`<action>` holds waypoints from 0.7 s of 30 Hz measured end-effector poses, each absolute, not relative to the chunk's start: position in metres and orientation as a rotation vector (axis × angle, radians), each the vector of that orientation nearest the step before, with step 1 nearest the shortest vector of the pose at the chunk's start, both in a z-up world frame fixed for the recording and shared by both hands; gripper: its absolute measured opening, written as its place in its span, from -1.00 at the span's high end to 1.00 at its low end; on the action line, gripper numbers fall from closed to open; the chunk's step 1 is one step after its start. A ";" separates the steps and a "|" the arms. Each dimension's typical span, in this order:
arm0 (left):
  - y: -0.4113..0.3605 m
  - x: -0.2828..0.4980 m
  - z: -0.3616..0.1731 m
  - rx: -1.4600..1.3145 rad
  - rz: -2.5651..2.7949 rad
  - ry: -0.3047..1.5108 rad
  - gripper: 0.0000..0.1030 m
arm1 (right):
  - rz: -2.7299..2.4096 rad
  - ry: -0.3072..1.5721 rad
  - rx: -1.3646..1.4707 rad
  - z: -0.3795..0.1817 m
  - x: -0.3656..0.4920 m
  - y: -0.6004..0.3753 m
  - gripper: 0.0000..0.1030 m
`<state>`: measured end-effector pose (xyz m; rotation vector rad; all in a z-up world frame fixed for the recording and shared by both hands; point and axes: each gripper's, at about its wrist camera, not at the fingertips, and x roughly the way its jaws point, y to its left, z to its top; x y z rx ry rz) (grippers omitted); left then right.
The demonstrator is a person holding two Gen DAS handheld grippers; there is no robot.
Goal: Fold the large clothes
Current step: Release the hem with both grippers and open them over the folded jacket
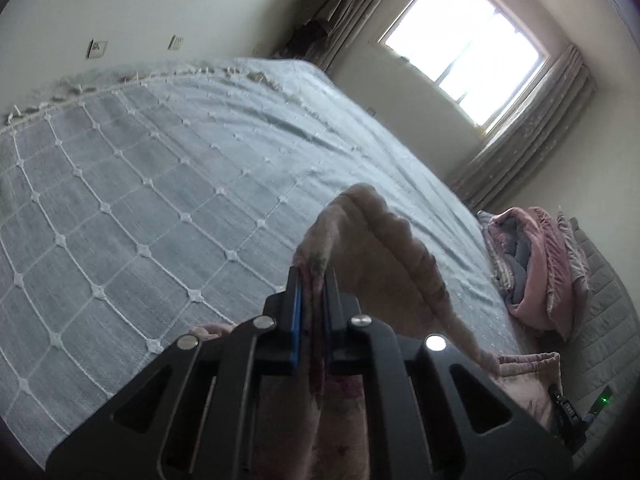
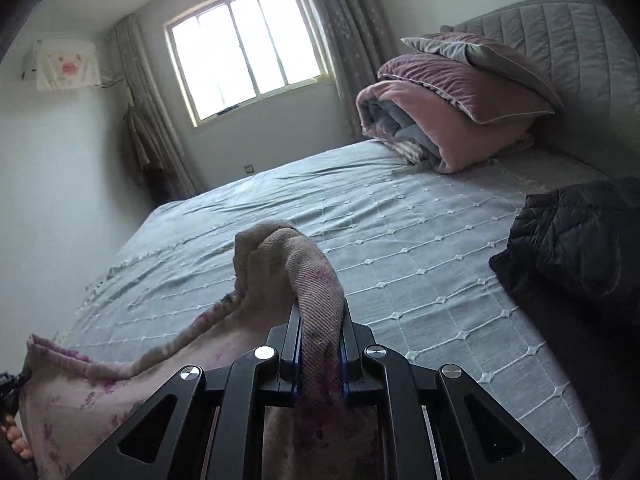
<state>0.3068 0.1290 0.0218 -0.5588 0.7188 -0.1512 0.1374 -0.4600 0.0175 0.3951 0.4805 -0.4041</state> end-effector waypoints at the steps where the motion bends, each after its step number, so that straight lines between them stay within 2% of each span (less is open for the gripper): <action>1: 0.126 0.315 0.003 -0.559 -0.133 0.760 0.80 | -0.428 0.544 0.420 -0.008 0.153 -0.468 0.75; 5: 0.122 0.336 -0.061 -0.553 -0.032 0.892 0.83 | -0.472 0.748 0.557 -0.108 0.178 -0.492 0.75; 7: 0.122 0.335 -0.062 -0.542 0.000 0.865 0.83 | -0.487 0.697 0.593 -0.099 0.170 -0.499 0.75; 11: 0.113 0.328 -0.054 -0.473 0.040 0.838 0.81 | -0.559 0.748 0.474 -0.099 0.175 -0.484 0.73; 14: 0.118 0.318 -0.043 -0.473 0.051 0.833 0.73 | -0.606 0.770 0.466 -0.101 0.169 -0.485 0.61; 15: 0.122 0.315 -0.038 -0.476 0.065 0.830 0.71 | -0.614 0.778 0.472 -0.101 0.166 -0.488 0.46; 16: 0.127 0.311 -0.032 -0.477 0.064 0.826 0.56 | -0.612 0.794 0.482 -0.101 0.162 -0.491 0.38; 17: 0.131 0.308 -0.026 -0.472 0.055 0.820 0.28 | -0.604 0.810 0.481 -0.096 0.158 -0.492 0.25; 18: 0.133 0.301 -0.018 -0.456 0.041 0.809 0.13 | -0.593 0.821 0.476 -0.092 0.154 -0.492 0.11; 19: 0.135 0.292 -0.010 -0.431 0.041 0.794 -0.13 | -0.581 0.827 0.462 -0.084 0.145 -0.491 0.06; 20: 0.136 0.286 -0.004 -0.410 0.046 0.780 -0.24 | -0.576 0.812 0.453 -0.076 0.133 -0.487 -0.03; 21: 0.139 0.276 0.001 -0.390 0.046 0.767 -0.24 | -0.579 0.786 0.439 -0.065 0.119 -0.482 -0.13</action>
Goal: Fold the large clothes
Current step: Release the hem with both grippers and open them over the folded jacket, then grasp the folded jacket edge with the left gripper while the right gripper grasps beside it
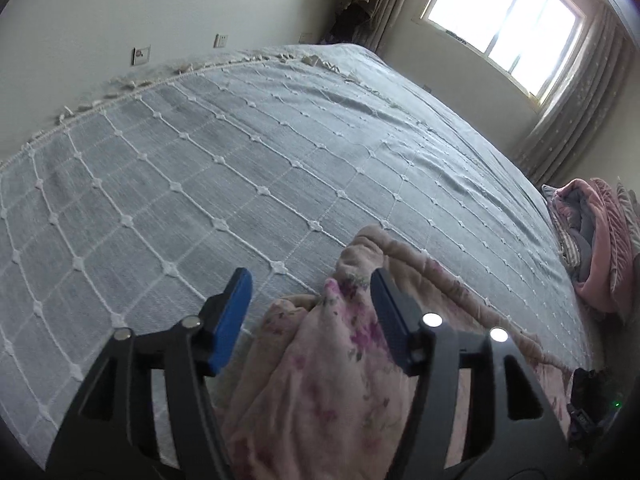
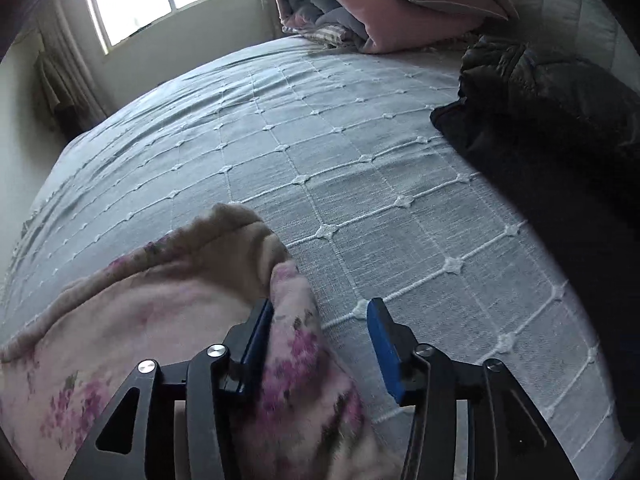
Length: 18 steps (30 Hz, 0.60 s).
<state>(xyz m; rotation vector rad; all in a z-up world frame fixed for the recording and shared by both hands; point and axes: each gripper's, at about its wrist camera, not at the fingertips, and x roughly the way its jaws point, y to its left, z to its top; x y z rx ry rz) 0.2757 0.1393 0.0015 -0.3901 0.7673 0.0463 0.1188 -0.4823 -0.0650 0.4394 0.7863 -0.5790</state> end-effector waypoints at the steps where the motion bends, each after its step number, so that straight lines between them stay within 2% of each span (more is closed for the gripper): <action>1: 0.144 0.266 0.004 -0.395 0.042 0.767 -0.25 | -0.590 0.771 0.423 -0.056 0.106 -0.478 -0.17; 2: 0.149 0.260 0.003 -0.427 0.039 0.774 -0.25 | -0.599 0.763 0.407 -0.049 0.097 -0.473 -0.23; 6: 0.158 0.239 -0.004 -0.589 -0.061 0.840 -0.25 | -0.584 0.723 0.310 -0.021 0.059 -0.444 -0.26; 11: 0.149 0.201 0.006 -0.496 -0.067 0.849 -0.28 | -0.375 0.653 0.277 -0.011 0.027 -0.388 -0.26; 13: 0.153 0.185 0.000 -0.489 -0.083 0.866 -0.37 | -0.272 0.668 0.242 -0.019 0.026 -0.364 -0.26; 18: 0.162 0.152 -0.021 -0.442 -0.039 0.900 -0.37 | -0.143 0.692 0.146 -0.021 0.038 -0.319 -0.26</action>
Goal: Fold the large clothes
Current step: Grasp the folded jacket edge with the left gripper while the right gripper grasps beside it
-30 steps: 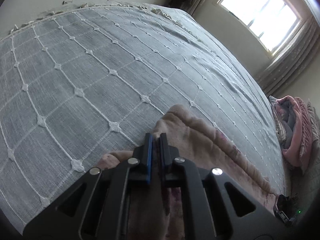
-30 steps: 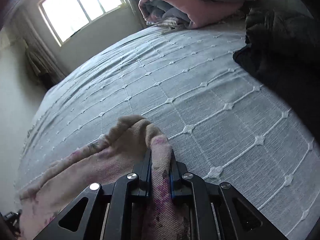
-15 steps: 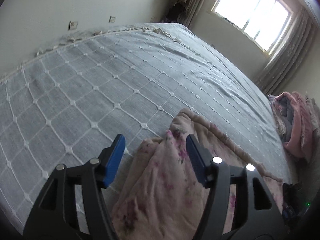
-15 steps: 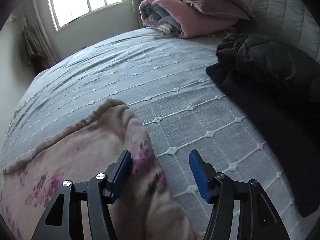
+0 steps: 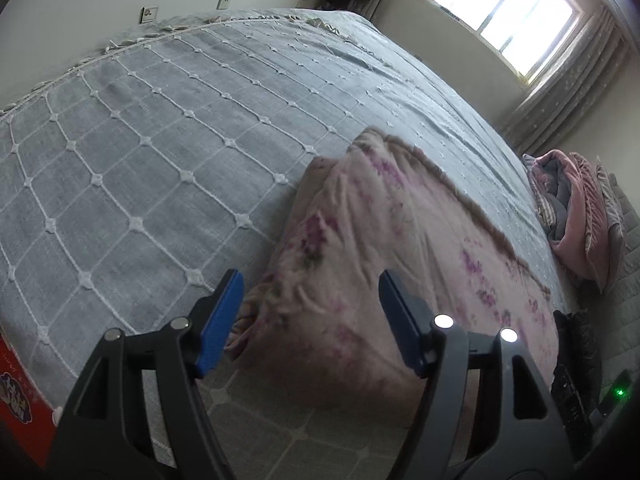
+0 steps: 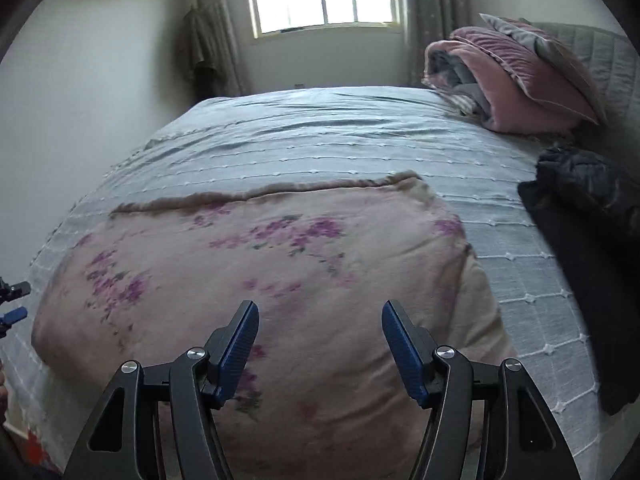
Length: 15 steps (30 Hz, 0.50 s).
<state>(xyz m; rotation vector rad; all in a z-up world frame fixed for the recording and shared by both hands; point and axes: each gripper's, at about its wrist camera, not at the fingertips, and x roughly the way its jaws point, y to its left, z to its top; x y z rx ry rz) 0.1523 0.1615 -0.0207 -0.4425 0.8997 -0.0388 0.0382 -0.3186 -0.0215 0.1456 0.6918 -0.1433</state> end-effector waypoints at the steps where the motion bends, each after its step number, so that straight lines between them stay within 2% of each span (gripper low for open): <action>1: 0.160 0.150 -0.023 -0.424 -0.043 0.909 -0.37 | -0.115 0.695 0.133 -0.022 0.039 -0.310 -0.26; 7: 0.159 0.140 -0.040 -0.435 -0.026 0.946 -0.38 | -0.055 0.773 0.056 -0.044 0.054 -0.287 -0.26; 11: 0.155 0.144 -0.055 -0.430 -0.021 0.972 -0.48 | -0.048 0.815 0.124 -0.063 0.061 -0.295 -0.28; 15: 0.146 0.150 -0.056 -0.368 -0.009 0.959 -0.45 | -0.049 0.848 0.170 -0.074 0.065 -0.298 -0.31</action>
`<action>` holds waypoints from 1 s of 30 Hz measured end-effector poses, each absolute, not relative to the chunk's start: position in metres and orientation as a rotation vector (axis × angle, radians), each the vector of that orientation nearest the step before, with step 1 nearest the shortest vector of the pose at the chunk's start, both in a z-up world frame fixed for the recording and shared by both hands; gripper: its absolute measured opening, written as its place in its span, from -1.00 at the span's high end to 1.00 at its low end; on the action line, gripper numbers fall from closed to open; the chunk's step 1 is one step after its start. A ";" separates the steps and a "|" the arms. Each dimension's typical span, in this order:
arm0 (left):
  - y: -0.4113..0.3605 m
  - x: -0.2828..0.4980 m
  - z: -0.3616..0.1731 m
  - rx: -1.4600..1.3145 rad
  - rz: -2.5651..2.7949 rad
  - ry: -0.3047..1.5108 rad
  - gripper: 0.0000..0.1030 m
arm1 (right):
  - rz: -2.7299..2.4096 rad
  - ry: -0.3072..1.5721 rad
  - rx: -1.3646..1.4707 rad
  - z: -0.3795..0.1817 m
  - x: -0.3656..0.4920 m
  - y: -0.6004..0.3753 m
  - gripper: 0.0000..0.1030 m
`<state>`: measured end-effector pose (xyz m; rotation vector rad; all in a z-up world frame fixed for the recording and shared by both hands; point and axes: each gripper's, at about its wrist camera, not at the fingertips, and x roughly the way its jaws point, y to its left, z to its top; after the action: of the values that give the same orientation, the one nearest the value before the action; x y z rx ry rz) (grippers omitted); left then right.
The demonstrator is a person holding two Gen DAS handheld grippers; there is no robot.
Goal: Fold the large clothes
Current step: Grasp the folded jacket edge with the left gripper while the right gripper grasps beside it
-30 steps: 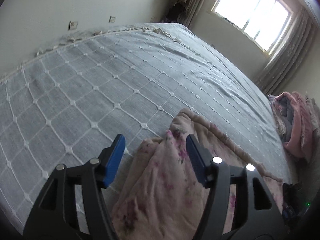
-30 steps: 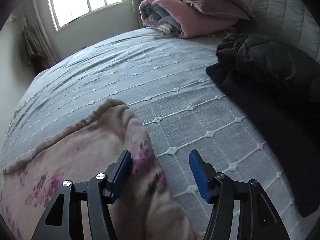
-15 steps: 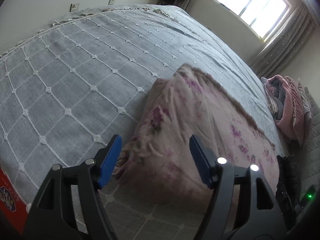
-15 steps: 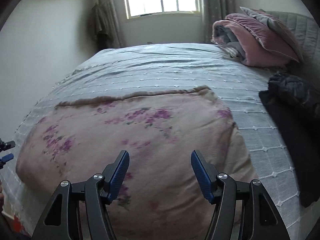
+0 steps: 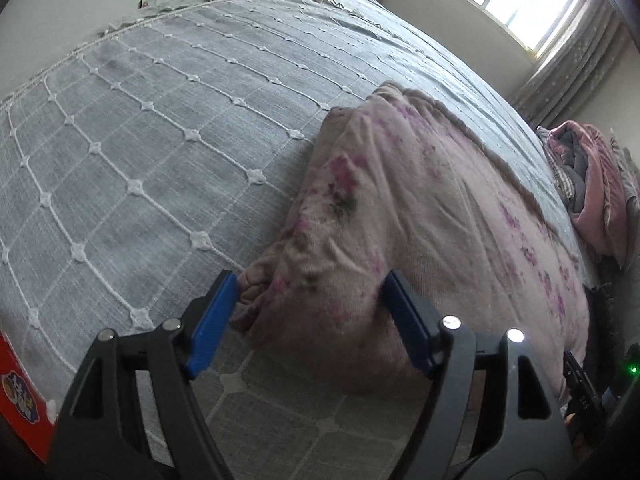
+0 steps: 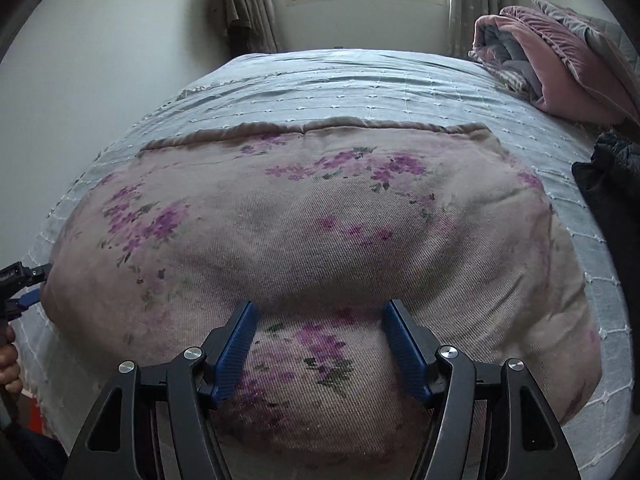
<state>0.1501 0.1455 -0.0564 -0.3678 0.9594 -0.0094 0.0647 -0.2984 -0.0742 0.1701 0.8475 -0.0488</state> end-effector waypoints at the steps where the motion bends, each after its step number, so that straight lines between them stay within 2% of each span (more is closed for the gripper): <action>1: 0.143 0.152 -0.056 -0.352 -0.007 0.958 -0.32 | -0.051 0.855 0.176 -0.077 0.066 -0.298 -0.31; 3: 0.141 0.152 -0.053 -0.335 -0.002 0.940 -0.04 | -0.058 0.864 0.164 -0.078 0.066 -0.297 -0.31; 4: 0.139 0.150 -0.050 -0.324 -0.001 0.919 0.35 | -0.062 0.866 0.164 -0.077 0.066 -0.297 -0.31; 7: 0.136 0.148 -0.048 -0.298 0.019 0.910 0.53 | -0.057 0.853 0.172 -0.074 0.066 -0.301 -0.30; 15: 0.132 0.146 -0.052 -0.247 0.036 0.915 0.61 | -0.213 0.810 0.213 -0.069 0.058 -0.350 -0.27; 20: 0.129 0.147 -0.055 -0.225 0.054 0.923 0.61 | -0.210 0.847 0.160 -0.085 0.072 -0.347 -0.28; 30: 0.128 0.145 -0.055 -0.205 0.041 0.922 0.58 | -0.204 0.838 0.223 -0.084 0.076 -0.357 -0.28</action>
<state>0.1451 0.1284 -0.0553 -0.2053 0.9220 0.0414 0.0765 -0.3567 -0.0842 0.2235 0.8375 -0.2038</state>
